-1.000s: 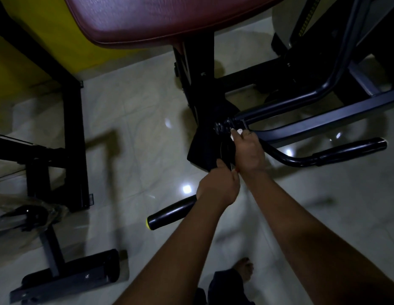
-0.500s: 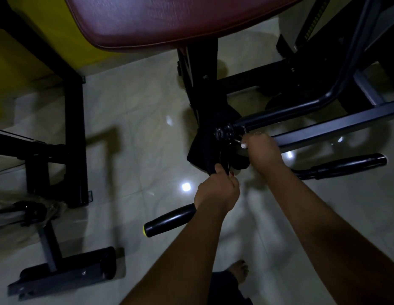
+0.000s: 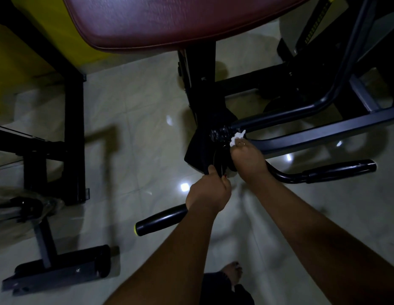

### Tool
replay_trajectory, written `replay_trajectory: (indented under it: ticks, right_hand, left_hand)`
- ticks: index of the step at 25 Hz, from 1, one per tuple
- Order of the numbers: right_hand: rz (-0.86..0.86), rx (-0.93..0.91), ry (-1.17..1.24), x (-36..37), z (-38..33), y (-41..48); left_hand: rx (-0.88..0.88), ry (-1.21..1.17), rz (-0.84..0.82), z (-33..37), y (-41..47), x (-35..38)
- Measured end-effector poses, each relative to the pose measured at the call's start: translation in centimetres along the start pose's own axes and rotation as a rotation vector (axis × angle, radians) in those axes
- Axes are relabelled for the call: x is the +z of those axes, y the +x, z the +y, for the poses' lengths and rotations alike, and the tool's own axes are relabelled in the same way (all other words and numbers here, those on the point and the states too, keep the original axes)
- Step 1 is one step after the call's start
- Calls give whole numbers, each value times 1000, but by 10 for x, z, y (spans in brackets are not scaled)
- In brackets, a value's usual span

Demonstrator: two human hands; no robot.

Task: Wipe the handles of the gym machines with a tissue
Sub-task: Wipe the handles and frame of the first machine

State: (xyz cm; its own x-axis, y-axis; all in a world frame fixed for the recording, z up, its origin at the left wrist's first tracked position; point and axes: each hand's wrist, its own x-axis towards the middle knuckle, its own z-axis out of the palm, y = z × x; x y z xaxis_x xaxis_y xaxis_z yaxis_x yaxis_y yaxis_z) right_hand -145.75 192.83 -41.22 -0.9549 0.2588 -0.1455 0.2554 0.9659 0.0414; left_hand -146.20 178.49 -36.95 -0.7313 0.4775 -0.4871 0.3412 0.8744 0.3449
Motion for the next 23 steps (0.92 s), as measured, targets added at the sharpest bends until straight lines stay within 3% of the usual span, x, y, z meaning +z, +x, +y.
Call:
replay_trajectory:
  ticks: [4,8,10,12,13,14,16,21,23]
  right_hand:
    - [-32,160,217,-16,0,3]
    - [-105,490,614,-23,28,6]
    - [-259,637,885,-29,38,24]
    - [-514,783,1340,-29,44,30]
    - [-622,819,1438,-30,45,27]
    - [-703,800,1437,-30,46,24]
    - [-701,739,1224,-30,44,22]
    - [-311,601,713,-27,33,32]
    - [-177,502,644,-26,32,12]
  left_hand:
    - [-7,4,5,-1,2,1]
    - [-11,22,24,0,0,1]
    - [-13,33,22,0,0,2]
    - [-15,29,20,0,1,3]
    - [-18,30,19,0,1,3]
    - [-17,29,20,-1,2,4]
    - [-9,25,27,-2,3,6]
    - [-6,39,46,-2,4,8]
    - [-7,42,35,-2,6,9]
